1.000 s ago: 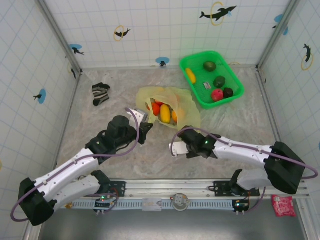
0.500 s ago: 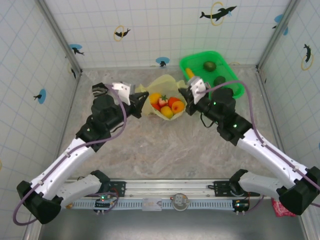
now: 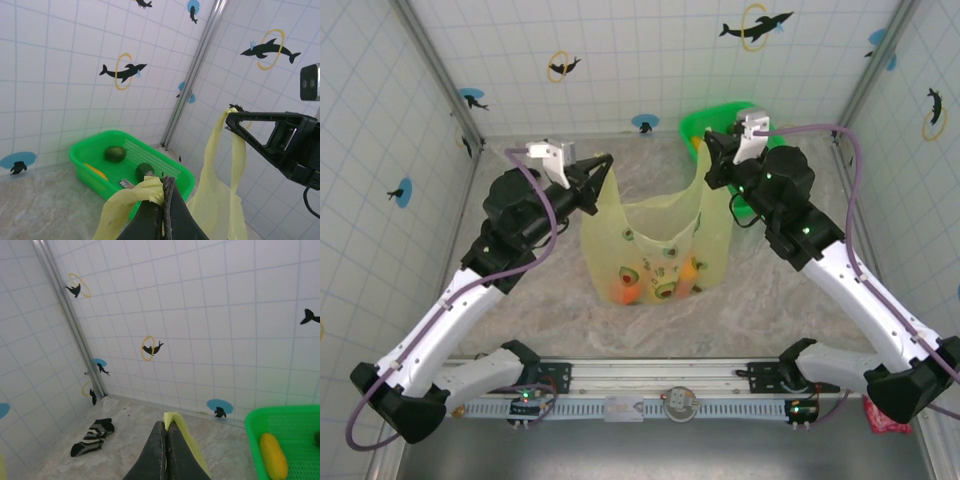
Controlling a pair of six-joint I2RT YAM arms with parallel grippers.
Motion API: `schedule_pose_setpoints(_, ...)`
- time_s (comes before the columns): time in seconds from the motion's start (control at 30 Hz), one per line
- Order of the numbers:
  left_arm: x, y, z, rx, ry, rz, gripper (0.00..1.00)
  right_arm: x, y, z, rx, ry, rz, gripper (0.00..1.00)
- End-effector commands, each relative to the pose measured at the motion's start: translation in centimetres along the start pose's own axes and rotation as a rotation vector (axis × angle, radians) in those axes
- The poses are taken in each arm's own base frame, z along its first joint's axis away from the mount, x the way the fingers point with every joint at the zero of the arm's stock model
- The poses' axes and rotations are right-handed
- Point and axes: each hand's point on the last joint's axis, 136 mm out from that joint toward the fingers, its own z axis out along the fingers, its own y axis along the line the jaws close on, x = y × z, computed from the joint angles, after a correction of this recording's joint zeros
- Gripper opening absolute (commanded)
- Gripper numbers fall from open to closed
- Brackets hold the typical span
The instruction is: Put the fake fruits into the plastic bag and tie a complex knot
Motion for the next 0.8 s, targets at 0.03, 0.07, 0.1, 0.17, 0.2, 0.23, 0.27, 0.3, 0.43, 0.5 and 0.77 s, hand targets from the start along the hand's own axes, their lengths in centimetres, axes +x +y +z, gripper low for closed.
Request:
schedule_pose_setpoints(0.03,2.3,0.6,0.6,0.025,0.047,-0.032,0.00,2.7,-2.5,-0.2,0.064,0.047,0.036,0.00)
schedule_pose_setpoints(0.07,2.9,0.5,0.7,0.043,0.065,-0.040,0.00,3.2,-2.7,-0.2,0.058,0.059,0.051,0.00)
schedule_pose_setpoints(0.1,3.3,0.1,0.9,0.073,0.079,-0.050,0.00,3.5,-2.8,-0.1,0.048,0.067,0.061,0.00)
schedule_pose_setpoints(0.17,3.7,-0.8,1.1,0.135,0.099,-0.054,0.00,3.6,-2.8,-0.1,0.036,0.073,0.063,0.00)
schedule_pose_setpoints(0.2,3.7,-1.2,1.0,0.159,0.102,-0.052,0.00,3.5,-2.7,0.0,0.031,0.079,0.060,0.00)
schedule_pose_setpoints(0.23,3.5,-1.5,0.9,0.174,0.096,-0.048,0.00,3.3,-2.6,0.1,0.028,0.083,0.054,0.00)
schedule_pose_setpoints(0.27,3.1,-1.8,0.7,0.184,0.085,-0.042,0.00,2.9,-2.5,0.1,0.025,0.088,0.048,0.00)
schedule_pose_setpoints(0.3,2.8,-2.0,0.6,0.193,0.074,-0.035,0.00,2.5,-2.4,0.2,0.025,0.089,0.044,0.00)
schedule_pose_setpoints(0.43,1.2,-3.2,0.0,0.240,0.040,-0.015,0.00,0.9,-1.8,0.2,0.002,0.074,0.047,0.00)
schedule_pose_setpoints(0.5,1.1,-4.3,-0.3,0.302,0.035,-0.015,0.02,0.4,-1.5,0.2,-0.011,0.065,0.050,0.00)
schedule_pose_setpoints(0.77,2.5,-4.9,-0.7,0.380,0.010,-0.020,0.25,0.4,-0.9,0.4,-0.046,0.065,0.045,0.00)
